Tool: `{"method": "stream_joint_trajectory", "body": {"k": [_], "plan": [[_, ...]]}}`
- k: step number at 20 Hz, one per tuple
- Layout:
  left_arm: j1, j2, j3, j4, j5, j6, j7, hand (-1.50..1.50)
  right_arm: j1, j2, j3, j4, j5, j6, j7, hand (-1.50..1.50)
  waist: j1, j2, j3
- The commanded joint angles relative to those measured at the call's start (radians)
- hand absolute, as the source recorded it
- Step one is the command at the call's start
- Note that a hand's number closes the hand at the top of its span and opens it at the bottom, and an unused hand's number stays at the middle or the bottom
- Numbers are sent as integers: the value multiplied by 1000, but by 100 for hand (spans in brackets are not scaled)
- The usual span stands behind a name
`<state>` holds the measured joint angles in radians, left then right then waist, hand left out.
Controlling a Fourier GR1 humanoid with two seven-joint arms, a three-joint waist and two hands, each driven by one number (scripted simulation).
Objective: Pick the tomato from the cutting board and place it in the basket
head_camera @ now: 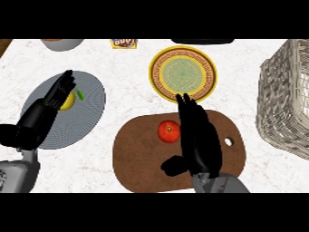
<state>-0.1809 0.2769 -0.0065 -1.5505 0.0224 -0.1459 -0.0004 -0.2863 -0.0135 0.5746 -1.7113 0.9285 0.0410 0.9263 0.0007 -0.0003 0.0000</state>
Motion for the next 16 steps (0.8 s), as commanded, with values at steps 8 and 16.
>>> {"method": "stream_joint_trajectory", "body": {"k": [8,16], "plan": [[-7,-19,45,-5,-18,-52,5,0,-39,13,-2,98,2,-9,21,-150,1,0,0],[28,-78,22,-7,-86,-9,-16,0,-63,13,8,148,9,14,46,-150,0,0,0]]}}
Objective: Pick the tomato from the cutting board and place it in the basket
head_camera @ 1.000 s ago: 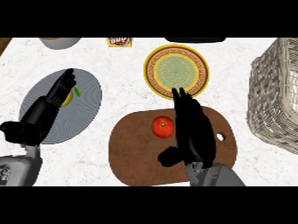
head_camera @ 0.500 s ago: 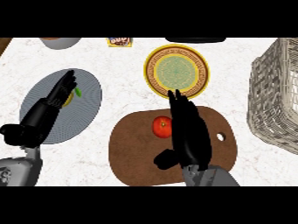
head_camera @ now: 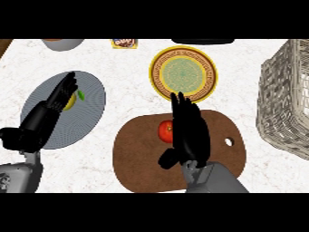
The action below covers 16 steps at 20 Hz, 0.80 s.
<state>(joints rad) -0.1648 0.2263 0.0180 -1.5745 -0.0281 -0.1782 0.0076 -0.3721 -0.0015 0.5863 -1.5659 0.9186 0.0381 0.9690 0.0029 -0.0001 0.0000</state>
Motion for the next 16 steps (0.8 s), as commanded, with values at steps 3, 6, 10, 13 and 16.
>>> {"method": "stream_joint_trajectory", "body": {"k": [3,6,10,13,16], "plan": [[-1,-12,14,4,-21,-13,-16,0,-25,1,-23,132,-3,-77,-58,-150,0,0,0],[-39,-12,25,2,-4,-25,39,0,-67,1,10,141,-40,-46,25,-150,1,0,0],[-13,-6,39,46,-2,-52,-26,0,-76,1,38,254,-61,-130,19,-150,3,1,0],[-29,-44,17,-9,-26,-11,43,0,-69,1,-6,241,-64,-98,6,-150,0,0,0],[40,-20,36,-26,-19,-56,-29,0,5,-10,-53,204,-26,-69,-67,-150,-2,0,0]]}}
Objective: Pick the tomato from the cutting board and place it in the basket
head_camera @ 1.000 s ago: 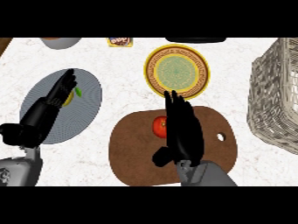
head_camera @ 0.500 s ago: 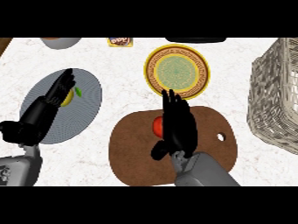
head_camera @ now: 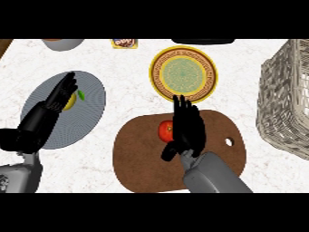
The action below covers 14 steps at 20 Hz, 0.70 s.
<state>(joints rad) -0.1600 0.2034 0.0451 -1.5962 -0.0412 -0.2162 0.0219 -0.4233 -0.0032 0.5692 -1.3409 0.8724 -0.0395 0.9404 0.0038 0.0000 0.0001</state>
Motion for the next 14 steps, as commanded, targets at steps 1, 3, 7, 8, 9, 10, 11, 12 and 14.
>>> {"method": "stream_joint_trajectory", "body": {"k": [1,3,7,8,9,10,11,12,14], "plan": [[0,-15,-3,20,-19,-4,-3,0,14,3,19,9,-19,-46,-5,-150,-1,0,0],[-22,22,47,32,8,-24,-24,0,0,3,24,118,-55,-74,-53,-150,3,1,0],[25,-42,-24,-69,-44,28,38,0,-37,3,34,125,-125,-48,-59,-150,6,0,0],[-42,-36,-6,30,-33,12,0,0,-61,3,81,150,-167,-58,-16,150,5,2,0],[-15,-26,10,16,-11,-6,11,0,43,3,42,105,-92,-4,-96,150,-2,0,0],[-56,-48,-22,-34,-44,33,66,0,-22,3,19,79,-111,87,-67,150,-2,-1,0],[-5,1,27,-6,2,-29,12,0,-38,3,129,152,-134,-28,-9,150,8,1,0],[-56,-12,30,49,-8,-21,-12,0,0,3,89,144,-112,-39,-61,150,0,1,0],[-30,-27,16,33,-24,-4,-12,0,-51,3,184,179,-162,-103,-3,150,6,1,0]]}}
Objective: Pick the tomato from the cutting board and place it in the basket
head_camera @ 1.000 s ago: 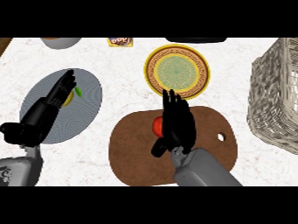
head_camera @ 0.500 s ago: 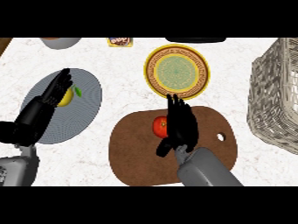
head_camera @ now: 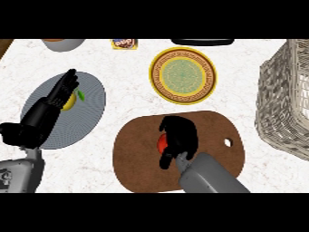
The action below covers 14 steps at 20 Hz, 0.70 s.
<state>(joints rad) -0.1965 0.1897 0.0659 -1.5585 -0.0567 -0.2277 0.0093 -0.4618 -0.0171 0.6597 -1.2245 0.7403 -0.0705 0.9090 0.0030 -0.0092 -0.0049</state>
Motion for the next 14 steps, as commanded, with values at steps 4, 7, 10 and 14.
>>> {"method": "stream_joint_trajectory", "body": {"k": [4,7,10,14], "plan": [[-2,-23,-24,-38,-30,23,35,0,-64,16,38,124,29,44,-81,150,8,10,5],[48,-2,-1,-73,4,-16,28,0,-72,16,36,63,98,54,-51,150,5,8,5],[38,-2,10,-71,5,-9,42,0,108,-43,114,-95,180,34,-51,150,-8,5,5],[89,-49,-42,-75,-46,27,9,0,306,-281,124,-289,161,-24,-207,150,-22,3,5]]}}
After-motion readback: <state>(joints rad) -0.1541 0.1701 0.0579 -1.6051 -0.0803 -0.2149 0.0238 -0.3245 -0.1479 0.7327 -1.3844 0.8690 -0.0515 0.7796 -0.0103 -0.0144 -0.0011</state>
